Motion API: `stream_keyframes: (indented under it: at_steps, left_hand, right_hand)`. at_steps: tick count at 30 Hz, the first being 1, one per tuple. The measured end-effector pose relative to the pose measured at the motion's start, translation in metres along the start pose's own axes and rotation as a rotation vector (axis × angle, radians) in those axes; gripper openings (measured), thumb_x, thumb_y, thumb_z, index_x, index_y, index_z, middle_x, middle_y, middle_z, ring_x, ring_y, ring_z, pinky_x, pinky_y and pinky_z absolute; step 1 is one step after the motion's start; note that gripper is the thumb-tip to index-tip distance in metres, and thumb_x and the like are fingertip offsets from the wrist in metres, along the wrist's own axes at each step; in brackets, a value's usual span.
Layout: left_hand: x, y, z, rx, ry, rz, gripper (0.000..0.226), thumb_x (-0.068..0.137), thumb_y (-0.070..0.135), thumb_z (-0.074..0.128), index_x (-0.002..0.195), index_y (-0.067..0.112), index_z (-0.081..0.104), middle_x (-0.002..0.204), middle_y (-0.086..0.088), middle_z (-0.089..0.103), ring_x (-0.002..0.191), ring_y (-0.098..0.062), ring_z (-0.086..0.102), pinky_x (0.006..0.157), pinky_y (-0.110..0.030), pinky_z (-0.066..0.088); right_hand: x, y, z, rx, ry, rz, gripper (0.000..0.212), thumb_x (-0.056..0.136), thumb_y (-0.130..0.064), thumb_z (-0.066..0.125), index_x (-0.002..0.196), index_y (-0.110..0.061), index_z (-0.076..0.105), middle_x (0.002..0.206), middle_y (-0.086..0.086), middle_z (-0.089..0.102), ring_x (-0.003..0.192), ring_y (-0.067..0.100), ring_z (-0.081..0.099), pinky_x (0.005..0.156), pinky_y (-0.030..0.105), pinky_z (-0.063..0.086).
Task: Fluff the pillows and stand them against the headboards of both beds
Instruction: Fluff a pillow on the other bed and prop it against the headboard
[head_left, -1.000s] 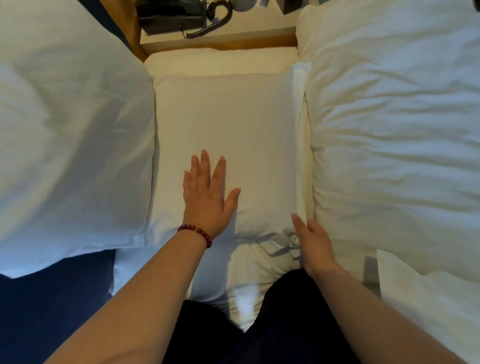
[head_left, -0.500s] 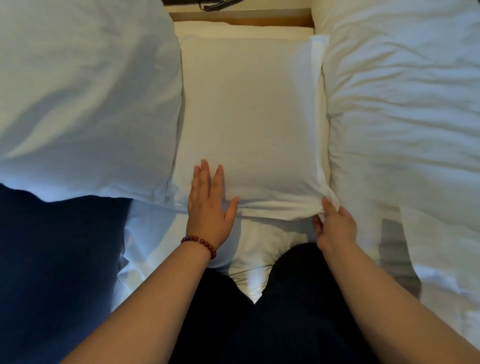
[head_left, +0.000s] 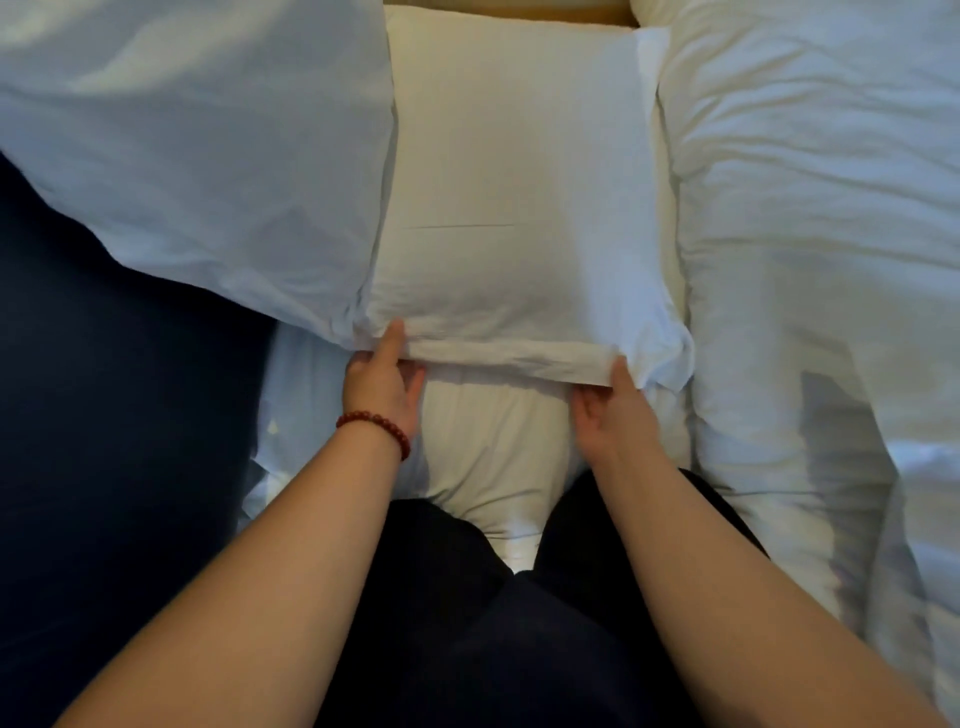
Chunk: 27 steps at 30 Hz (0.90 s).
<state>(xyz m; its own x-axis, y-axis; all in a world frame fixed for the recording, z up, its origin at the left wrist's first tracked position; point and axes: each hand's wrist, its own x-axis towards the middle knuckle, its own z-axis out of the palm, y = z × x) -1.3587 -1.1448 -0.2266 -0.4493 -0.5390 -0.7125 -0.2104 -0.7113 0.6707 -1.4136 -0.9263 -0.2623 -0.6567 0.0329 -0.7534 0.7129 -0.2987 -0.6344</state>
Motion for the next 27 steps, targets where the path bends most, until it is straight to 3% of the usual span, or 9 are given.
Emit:
stream_keyframes:
  at_steps: [1, 3, 6, 10, 14, 17, 19, 22, 27]
  left_hand:
    - [0.002, 0.004, -0.004, -0.116, -0.053, -0.02, 0.036, 0.092, 0.025, 0.067, 0.122, 0.007, 0.061, 0.107, -0.006, 0.068, 0.096, -0.017, 0.065, 0.085, -0.027, 0.056]
    - [0.004, 0.007, -0.018, -0.209, -0.023, -0.011, 0.019, 0.093, 0.019, 0.065, 0.109, 0.009, 0.066, 0.098, -0.005, 0.071, 0.09, -0.016, 0.067, 0.073, -0.024, 0.057]
    - [-0.003, -0.002, -0.037, -0.056, 0.099, 0.053, 0.013, 0.09, 0.021, 0.069, 0.096, 0.01, 0.066, 0.088, -0.002, 0.068, 0.08, -0.013, 0.065, 0.066, -0.02, 0.054]
    - [-0.007, 0.002, -0.027, -0.225, -0.004, -0.055, 0.01, 0.092, 0.011, 0.064, 0.102, 0.008, 0.066, 0.097, -0.008, 0.072, 0.09, -0.02, 0.068, 0.081, -0.031, 0.057]
    - [-0.002, 0.023, -0.038, -0.385, -0.042, -0.043, 0.01, 0.088, 0.015, 0.07, 0.096, 0.01, 0.069, 0.083, -0.005, 0.076, 0.078, -0.016, 0.073, 0.076, -0.03, 0.059]
    - [-0.006, 0.015, -0.064, -0.214, 0.026, -0.013, 0.015, 0.09, 0.018, 0.068, 0.101, 0.008, 0.068, 0.084, -0.001, 0.073, 0.072, -0.01, 0.068, 0.063, -0.02, 0.054]
    - [-0.006, 0.01, -0.072, -0.047, 0.104, 0.056, 0.023, 0.09, 0.02, 0.069, 0.108, 0.007, 0.064, 0.081, 0.0, 0.066, 0.064, -0.008, 0.06, 0.058, -0.017, 0.051]
    - [-0.01, 0.012, -0.068, -0.05, 0.06, 0.087, 0.027, 0.091, 0.013, 0.066, 0.117, 0.004, 0.062, 0.092, -0.005, 0.07, 0.079, -0.014, 0.067, 0.07, -0.022, 0.056]
    - [-0.008, 0.034, -0.074, -0.202, -0.105, 0.072, 0.021, 0.093, 0.018, 0.065, 0.113, 0.012, 0.067, 0.103, -0.004, 0.075, 0.101, -0.018, 0.069, 0.089, -0.031, 0.055]
  right_hand:
    - [-0.004, 0.001, 0.011, 0.004, -0.072, 0.064, 0.072, 0.09, -0.054, 0.054, 0.142, -0.006, 0.041, 0.128, 0.013, 0.058, 0.123, 0.025, 0.056, 0.097, 0.033, 0.05]
    - [-0.004, 0.003, 0.028, 0.205, -0.148, 0.2, 0.042, 0.092, -0.035, 0.063, 0.127, -0.013, 0.058, 0.108, 0.004, 0.07, 0.107, 0.015, 0.066, 0.081, 0.029, 0.054]
    - [-0.002, 0.007, 0.031, 0.252, -0.053, 0.169, 0.01, 0.091, -0.014, 0.066, 0.101, -0.013, 0.065, 0.096, 0.006, 0.073, 0.079, 0.014, 0.072, 0.063, 0.026, 0.057]
    - [-0.007, 0.015, 0.018, 0.239, -0.055, 0.126, 0.026, 0.097, -0.018, 0.057, 0.121, -0.008, 0.06, 0.122, 0.014, 0.065, 0.114, 0.023, 0.062, 0.093, 0.031, 0.053]
    - [-0.02, 0.013, 0.046, 0.393, -0.192, 0.334, 0.016, 0.09, -0.019, 0.068, 0.104, -0.011, 0.065, 0.096, 0.004, 0.072, 0.091, 0.017, 0.065, 0.067, 0.03, 0.057]
    - [-0.03, 0.02, 0.064, 0.278, -0.214, 0.331, 0.01, 0.085, -0.014, 0.073, 0.091, -0.01, 0.066, 0.072, 0.002, 0.072, 0.06, 0.012, 0.067, 0.048, 0.02, 0.05]
    - [-0.032, 0.026, 0.064, 0.182, -0.131, 0.236, 0.011, 0.086, -0.015, 0.074, 0.084, -0.008, 0.065, 0.068, 0.002, 0.069, 0.054, 0.012, 0.063, 0.045, 0.02, 0.046]
    - [-0.031, 0.03, 0.056, 0.148, -0.017, 0.139, 0.016, 0.089, -0.023, 0.071, 0.088, -0.007, 0.067, 0.076, 0.004, 0.069, 0.064, 0.014, 0.062, 0.053, 0.023, 0.049]
    - [-0.041, 0.031, 0.075, 0.315, -0.203, 0.341, 0.033, 0.089, -0.023, 0.07, 0.119, -0.013, 0.062, 0.113, 0.005, 0.067, 0.102, 0.019, 0.065, 0.072, 0.028, 0.055]
